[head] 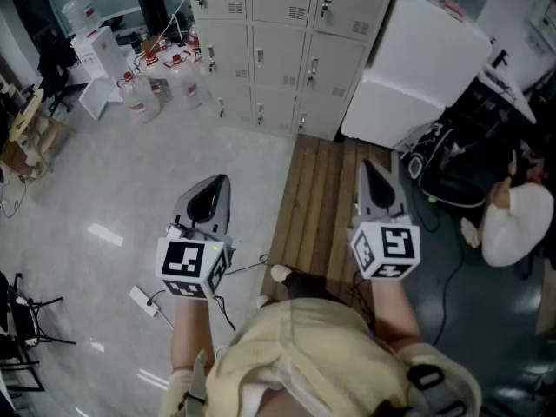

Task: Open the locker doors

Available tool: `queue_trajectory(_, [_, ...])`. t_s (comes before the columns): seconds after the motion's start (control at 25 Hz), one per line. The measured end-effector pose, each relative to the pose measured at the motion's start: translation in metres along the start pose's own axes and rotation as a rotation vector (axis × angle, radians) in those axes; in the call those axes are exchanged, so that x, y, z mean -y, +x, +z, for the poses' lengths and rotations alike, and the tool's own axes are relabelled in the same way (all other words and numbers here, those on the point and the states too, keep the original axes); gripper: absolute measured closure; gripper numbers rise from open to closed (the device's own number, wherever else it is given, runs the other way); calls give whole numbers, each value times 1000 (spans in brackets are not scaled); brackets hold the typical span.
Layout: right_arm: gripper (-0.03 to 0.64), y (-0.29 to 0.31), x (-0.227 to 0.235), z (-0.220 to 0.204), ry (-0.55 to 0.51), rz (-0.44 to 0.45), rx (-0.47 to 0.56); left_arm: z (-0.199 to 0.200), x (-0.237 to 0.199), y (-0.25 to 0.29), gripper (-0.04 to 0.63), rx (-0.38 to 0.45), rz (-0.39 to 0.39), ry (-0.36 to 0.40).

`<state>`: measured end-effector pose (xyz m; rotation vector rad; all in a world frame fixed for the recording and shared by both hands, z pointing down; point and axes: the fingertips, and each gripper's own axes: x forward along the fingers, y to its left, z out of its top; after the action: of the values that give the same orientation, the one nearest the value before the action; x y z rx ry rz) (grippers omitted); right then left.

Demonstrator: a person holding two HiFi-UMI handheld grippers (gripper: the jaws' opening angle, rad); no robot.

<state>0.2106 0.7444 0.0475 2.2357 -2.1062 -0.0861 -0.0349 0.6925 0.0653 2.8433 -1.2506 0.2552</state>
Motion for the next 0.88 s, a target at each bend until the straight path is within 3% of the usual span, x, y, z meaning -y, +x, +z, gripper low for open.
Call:
queue_trajectory(0.56, [614,-41,-4,-22,78,-55,-22,-11,16,-33,593,-20,-33,63])
queue_trajectory(0.88, [614,-46,9,-34,100,-84,-54,-23,22,-12,594,-36,-69,21])
